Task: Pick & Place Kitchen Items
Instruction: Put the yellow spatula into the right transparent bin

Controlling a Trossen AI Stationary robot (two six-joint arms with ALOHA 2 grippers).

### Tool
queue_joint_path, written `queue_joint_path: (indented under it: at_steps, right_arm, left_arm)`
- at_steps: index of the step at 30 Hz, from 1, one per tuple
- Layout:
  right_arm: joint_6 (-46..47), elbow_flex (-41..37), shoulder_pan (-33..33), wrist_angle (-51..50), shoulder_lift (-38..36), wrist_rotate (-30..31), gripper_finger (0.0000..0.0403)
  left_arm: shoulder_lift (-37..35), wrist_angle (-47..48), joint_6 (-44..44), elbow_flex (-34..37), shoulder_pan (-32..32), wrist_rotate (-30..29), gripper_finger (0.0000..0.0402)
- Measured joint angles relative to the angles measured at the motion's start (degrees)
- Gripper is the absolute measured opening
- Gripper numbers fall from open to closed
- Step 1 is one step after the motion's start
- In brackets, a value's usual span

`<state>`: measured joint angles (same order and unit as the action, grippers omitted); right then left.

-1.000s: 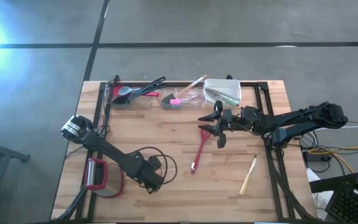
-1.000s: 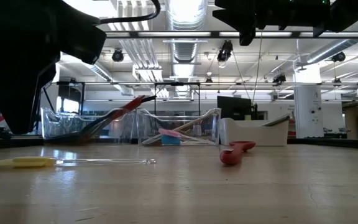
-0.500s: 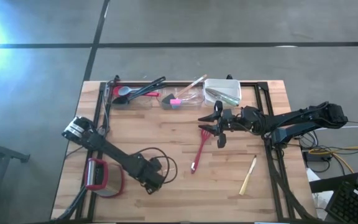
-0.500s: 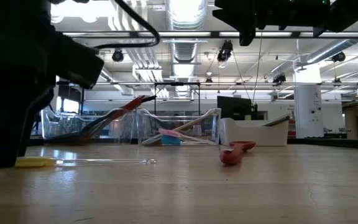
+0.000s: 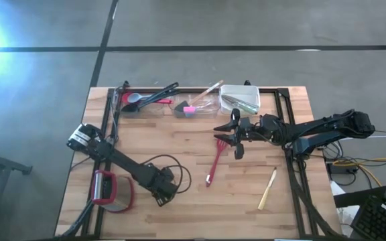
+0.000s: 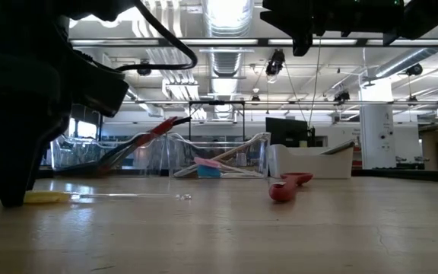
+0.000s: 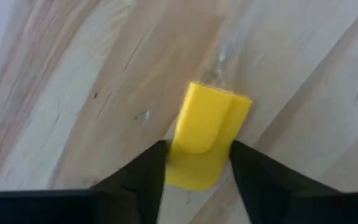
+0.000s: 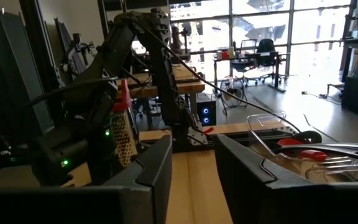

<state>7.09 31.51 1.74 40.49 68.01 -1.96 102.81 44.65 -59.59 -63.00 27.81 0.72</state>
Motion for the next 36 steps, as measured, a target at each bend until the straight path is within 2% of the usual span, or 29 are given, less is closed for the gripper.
queue_joint_path:
  at_steps: [7, 9, 17, 23, 27, 31, 36]
  right_arm:
    - [0.0, 0.0, 0.0, 0.0, 0.0, 0.01, 0.0106]
    - [0.0, 0.0, 0.0, 0.0, 0.0, 0.02, 0.0104]
    - [0.99, 0.0, 0.0, -0.08, 0.0, -0.31, 0.0111]
    - [2.4, 0.0, -0.02, -0.31, -0.41, -7.66, 0.0106]
    - [2.39, 0.0, 0.0, -2.15, -2.33, -8.53, 0.0096]
    - [2.17, 0.0, -0.02, -4.1, -4.95, -8.64, 0.0086]
    - [2.39, 0.0, -0.01, -6.3, -8.02, -9.12, 0.0077]
  left_arm:
    - [-0.24, -0.7, 2.21, -0.16, -0.08, -0.16, 0.0041]
    - [-0.52, -0.82, 3.18, -0.38, -0.08, -0.14, 0.0016]
    - [-5.08, -0.52, 7.55, -1.11, -0.06, -3.56, 0.0014]
    - [-10.98, -0.08, 8.98, 0.41, -0.06, -10.92, 0.0014]
    - [-15.32, 0.22, 10.2, 2.06, -0.9, -17.89, 0.0014]
    - [-18.89, 0.11, 14.43, 3.58, -5.41, -23.81, 0.0014]
    - [-21.62, -5.7, 28.67, 3.65, -16.17, -24.03, 0.0014]
